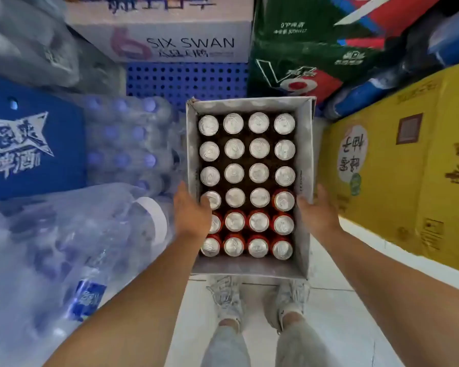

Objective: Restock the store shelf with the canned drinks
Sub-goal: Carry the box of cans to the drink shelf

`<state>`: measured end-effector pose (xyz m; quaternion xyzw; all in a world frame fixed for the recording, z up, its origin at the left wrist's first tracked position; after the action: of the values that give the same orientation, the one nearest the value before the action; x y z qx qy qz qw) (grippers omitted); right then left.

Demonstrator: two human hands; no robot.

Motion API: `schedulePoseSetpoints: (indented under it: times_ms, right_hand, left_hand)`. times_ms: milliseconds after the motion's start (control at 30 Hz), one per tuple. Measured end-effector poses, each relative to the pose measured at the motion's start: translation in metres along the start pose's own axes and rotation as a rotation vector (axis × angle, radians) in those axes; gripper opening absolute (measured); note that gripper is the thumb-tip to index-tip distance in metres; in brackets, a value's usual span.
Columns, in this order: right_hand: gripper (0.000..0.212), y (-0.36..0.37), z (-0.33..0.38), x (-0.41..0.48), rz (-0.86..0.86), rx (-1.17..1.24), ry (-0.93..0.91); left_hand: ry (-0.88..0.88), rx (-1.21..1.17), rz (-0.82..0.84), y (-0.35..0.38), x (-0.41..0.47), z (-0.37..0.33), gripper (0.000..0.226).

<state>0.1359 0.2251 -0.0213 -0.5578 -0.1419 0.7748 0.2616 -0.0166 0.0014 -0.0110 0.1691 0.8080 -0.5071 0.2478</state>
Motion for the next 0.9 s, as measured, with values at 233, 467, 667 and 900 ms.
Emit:
schedulePoseSetpoints:
  times_ms: [233,467,667,900]
  right_hand:
    - [0.048,0.019,-0.007,0.053,-0.154,0.049,-0.051]
    - [0.04,0.021,-0.02,0.062,-0.257,-0.107,-0.15]
    - [0.027,0.014,-0.014,0.05,-0.305,-0.171,-0.216]
    - [0.026,-0.007,-0.018,0.007,-0.258,-0.125,-0.204]
  left_hand:
    - [-0.175,-0.056,0.059,0.018,0.044,0.006,0.035]
    - [-0.095,0.061,-0.031,0.028,0.06,0.016,0.038]
    - [-0.044,0.055,-0.056,0.019,0.053,0.014,0.035]
    - [-0.017,0.128,-0.082,-0.014,0.005,-0.001,0.035]
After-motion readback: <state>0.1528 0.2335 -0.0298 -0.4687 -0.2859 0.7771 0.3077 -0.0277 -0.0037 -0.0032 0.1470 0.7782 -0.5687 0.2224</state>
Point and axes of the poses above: each hand's wrist, its own x-axis towards the middle knuckle, its own y-axis out of the palm, z = x × y, the point moved 2 cm from there along x, towards the middle knuckle, and after that the axes turned 3 degrees about -y, right-handed, at the moved point
